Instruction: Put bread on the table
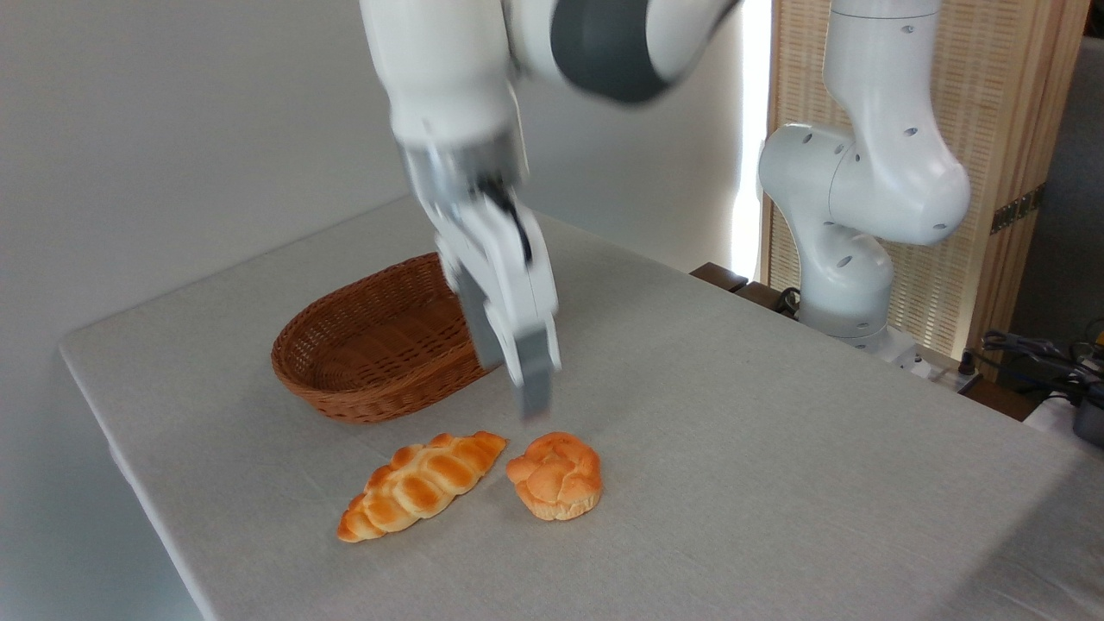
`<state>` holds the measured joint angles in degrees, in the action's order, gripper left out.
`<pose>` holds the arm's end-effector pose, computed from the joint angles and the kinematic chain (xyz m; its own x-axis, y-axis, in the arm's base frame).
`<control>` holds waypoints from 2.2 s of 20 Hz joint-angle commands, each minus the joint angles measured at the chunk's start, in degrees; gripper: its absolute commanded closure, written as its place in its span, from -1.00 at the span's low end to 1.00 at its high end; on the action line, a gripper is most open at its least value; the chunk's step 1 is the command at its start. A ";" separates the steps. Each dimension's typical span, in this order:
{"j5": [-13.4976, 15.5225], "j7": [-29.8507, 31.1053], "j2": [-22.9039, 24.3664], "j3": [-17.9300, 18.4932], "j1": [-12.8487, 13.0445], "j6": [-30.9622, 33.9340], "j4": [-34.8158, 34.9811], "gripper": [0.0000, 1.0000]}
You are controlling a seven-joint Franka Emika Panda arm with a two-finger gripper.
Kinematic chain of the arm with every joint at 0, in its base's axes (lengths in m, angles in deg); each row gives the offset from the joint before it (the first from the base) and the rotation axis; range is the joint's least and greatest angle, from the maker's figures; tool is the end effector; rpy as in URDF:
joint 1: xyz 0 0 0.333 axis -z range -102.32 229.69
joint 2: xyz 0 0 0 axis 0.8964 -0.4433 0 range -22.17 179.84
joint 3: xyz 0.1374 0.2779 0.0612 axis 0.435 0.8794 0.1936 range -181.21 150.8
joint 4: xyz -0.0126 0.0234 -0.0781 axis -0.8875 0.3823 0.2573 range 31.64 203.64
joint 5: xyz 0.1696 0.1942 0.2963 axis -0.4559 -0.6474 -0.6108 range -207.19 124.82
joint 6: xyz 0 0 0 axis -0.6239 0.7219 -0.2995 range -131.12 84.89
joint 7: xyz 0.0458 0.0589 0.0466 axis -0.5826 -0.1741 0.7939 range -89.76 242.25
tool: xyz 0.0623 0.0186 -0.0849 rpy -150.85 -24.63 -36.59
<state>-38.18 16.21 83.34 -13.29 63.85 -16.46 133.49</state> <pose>0.5361 0.0122 0.5515 0.5344 -0.8444 0.0379 -0.8451 -0.5329 0.0423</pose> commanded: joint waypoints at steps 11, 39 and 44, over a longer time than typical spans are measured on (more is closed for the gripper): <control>1.92 19.78 -6.35 -3.05 0.36 12.02 -20.51 -1.00; -0.90 15.21 -3.36 -2.17 0.71 10.00 -14.62 -1.00; -2.30 15.21 -3.36 -2.43 0.71 10.18 -14.71 -1.00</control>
<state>-38.94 31.83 78.96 -15.85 64.20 -6.52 117.85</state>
